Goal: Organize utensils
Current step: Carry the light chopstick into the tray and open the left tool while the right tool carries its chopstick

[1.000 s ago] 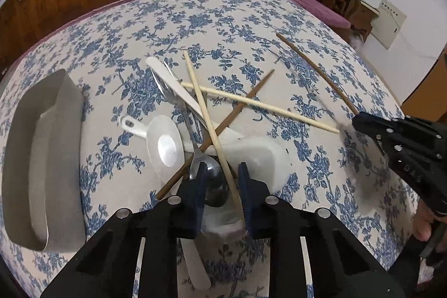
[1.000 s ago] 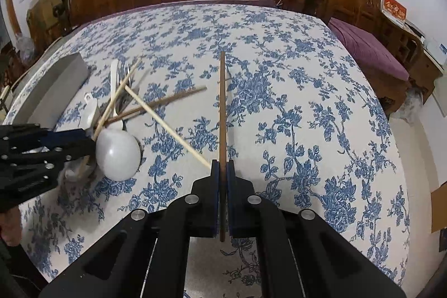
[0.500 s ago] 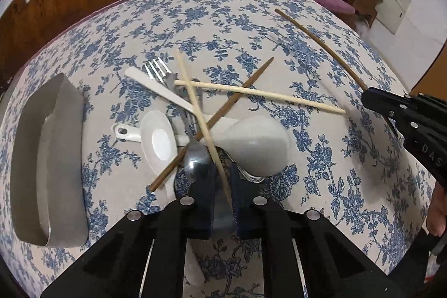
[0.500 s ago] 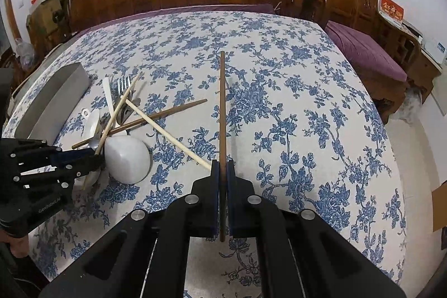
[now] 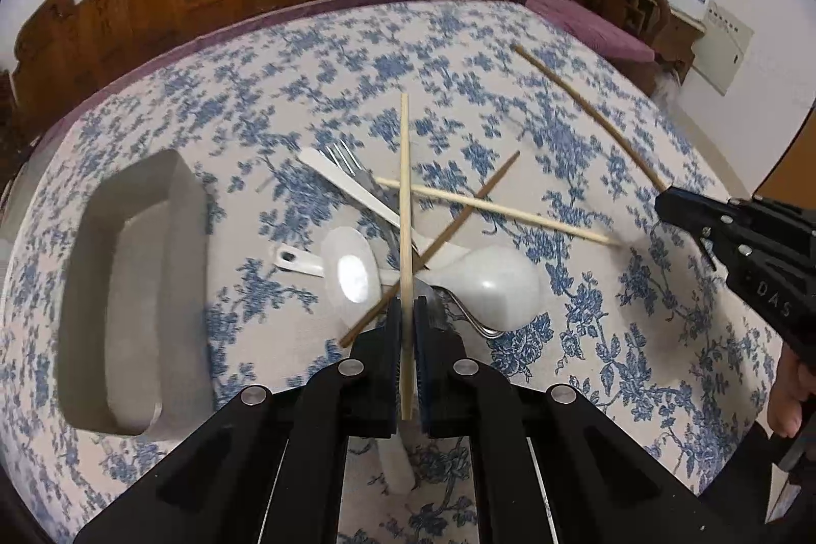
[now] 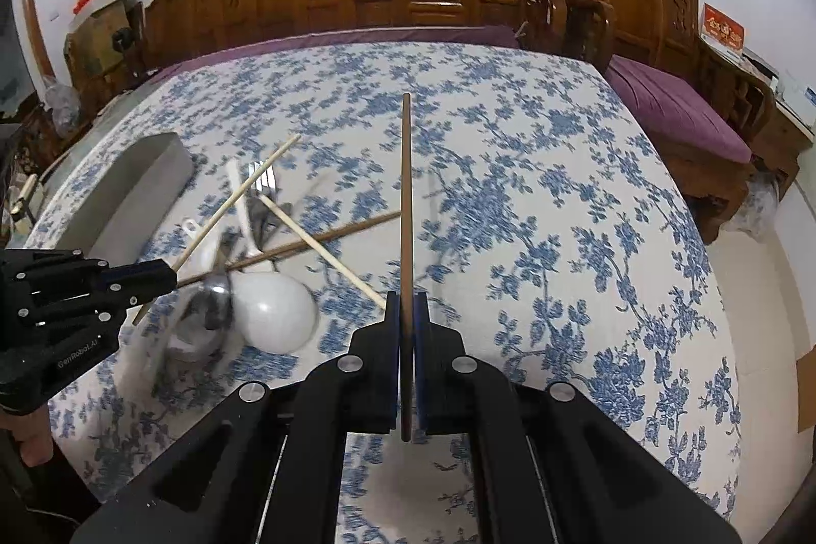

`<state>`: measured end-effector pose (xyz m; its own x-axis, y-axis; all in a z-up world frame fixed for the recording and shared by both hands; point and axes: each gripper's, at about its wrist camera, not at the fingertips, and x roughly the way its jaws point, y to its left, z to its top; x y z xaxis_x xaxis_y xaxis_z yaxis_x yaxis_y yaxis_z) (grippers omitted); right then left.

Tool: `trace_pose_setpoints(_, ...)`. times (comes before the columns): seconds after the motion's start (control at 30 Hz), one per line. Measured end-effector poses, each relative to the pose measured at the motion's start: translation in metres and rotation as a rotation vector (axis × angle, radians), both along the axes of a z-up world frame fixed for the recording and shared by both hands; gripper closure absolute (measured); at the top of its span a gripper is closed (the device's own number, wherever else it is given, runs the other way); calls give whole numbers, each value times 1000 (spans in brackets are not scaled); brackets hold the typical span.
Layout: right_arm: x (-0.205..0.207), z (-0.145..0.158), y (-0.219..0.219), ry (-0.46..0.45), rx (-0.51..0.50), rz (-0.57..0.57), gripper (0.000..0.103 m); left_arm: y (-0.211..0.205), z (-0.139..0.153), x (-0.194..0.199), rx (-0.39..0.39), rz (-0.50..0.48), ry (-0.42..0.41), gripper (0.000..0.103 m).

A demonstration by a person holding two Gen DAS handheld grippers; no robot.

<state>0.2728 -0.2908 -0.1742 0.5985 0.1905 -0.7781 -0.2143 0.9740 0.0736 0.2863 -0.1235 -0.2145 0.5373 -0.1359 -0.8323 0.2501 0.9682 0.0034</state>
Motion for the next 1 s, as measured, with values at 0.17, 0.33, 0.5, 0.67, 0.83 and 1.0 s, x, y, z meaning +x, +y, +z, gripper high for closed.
trace_pose_setpoints(0.17, -8, 17, 16, -29, 17, 35, 97, 15, 22, -9, -19, 13, -48, 99)
trace_pose_setpoints(0.33, -16, 39, 40, -66, 29, 68, 97, 36, 43, -17, -32, 34, -89, 99)
trace_pose_setpoints(0.5, -23, 58, 60, -89, 47, 82, 97, 57, 60, -25, -41, 52, -120, 99)
trace_pose_setpoints(0.67, -30, 71, 82, -101, 44, 99, 97, 80, 71, -34, -53, 72, -143, 99)
trace_pose_setpoints(0.83, -35, 77, 105, -105, 35, 125, 97, 107, 72, -41, -67, 98, -147, 99)
trace_pose_setpoints(1.0, -36, 76, 127, -95, 29, 146, 97, 135, 59, -39, -76, 122, -125, 99)
